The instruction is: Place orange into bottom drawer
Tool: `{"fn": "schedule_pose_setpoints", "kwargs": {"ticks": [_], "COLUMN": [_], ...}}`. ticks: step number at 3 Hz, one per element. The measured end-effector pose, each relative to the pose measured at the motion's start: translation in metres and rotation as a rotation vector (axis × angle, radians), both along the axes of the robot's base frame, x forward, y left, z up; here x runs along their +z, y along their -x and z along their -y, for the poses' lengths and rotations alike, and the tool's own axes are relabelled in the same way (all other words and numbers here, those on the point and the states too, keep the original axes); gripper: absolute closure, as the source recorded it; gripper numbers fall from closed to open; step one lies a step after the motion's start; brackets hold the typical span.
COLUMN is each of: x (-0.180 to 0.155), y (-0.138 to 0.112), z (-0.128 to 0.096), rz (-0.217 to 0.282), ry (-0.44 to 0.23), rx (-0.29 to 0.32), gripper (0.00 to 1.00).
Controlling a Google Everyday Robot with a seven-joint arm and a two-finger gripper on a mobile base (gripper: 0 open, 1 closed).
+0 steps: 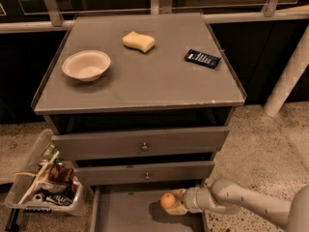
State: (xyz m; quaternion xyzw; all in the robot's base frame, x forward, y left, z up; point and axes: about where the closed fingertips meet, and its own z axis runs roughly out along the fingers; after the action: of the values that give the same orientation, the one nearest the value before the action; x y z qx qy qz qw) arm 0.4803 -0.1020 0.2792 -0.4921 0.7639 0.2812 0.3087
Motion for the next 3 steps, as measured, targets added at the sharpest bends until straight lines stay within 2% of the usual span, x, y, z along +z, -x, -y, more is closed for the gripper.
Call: {"fn": "schedule_pose_setpoints", "kwargs": {"ticks": [1,2,3], "x": [-0.010,-0.033,-0.064], "y": [0.001,-0.005,-0.018], "z": [-0.006,-0.018,-0.025], "rz": [-0.003,0.006,0.060], "ry": [-0.008,-0.044,-0.086], "rx": [-0.003,-0.001,-0.027], "gripper": [1.00,1.00,1.00]}}
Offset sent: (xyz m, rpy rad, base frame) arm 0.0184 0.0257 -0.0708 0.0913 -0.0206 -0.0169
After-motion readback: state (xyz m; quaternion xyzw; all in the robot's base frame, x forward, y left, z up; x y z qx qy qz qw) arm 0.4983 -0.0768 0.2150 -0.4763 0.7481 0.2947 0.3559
